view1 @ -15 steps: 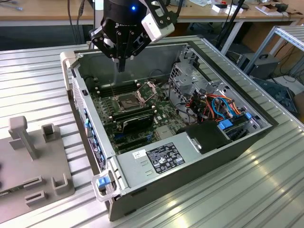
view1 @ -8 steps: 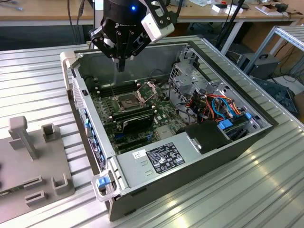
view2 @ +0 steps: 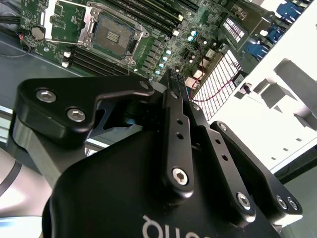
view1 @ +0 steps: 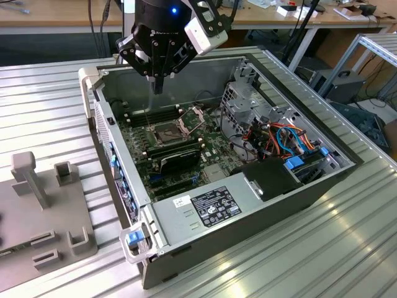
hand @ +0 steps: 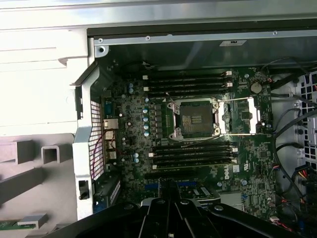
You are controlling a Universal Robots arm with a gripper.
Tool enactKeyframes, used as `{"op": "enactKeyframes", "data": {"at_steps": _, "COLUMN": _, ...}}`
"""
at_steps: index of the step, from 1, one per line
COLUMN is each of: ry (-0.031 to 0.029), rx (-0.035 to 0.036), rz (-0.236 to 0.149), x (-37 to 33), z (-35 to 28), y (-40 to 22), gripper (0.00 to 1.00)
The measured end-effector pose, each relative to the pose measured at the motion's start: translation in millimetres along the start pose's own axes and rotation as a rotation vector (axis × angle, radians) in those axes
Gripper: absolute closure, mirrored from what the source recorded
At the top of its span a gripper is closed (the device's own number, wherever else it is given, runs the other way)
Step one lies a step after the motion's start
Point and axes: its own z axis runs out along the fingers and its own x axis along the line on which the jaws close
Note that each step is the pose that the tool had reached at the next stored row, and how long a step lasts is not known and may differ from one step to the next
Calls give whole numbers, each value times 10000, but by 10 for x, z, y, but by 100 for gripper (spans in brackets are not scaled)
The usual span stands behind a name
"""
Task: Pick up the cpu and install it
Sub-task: 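Reach for the cpu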
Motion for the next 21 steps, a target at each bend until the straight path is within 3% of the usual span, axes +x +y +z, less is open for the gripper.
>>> {"op": "enactKeyframes", "data": {"at_steps": 9, "ry": 0, "rx": 1, "rz": -1, "x": 78, "z": -2, "y": -6, "gripper": 89}}
{"op": "enactKeyframes", "data": {"at_steps": 21, "ry": 1, "rx": 1, "rz": -1, "x": 122, "z": -4, "y": -9, "gripper": 89}}
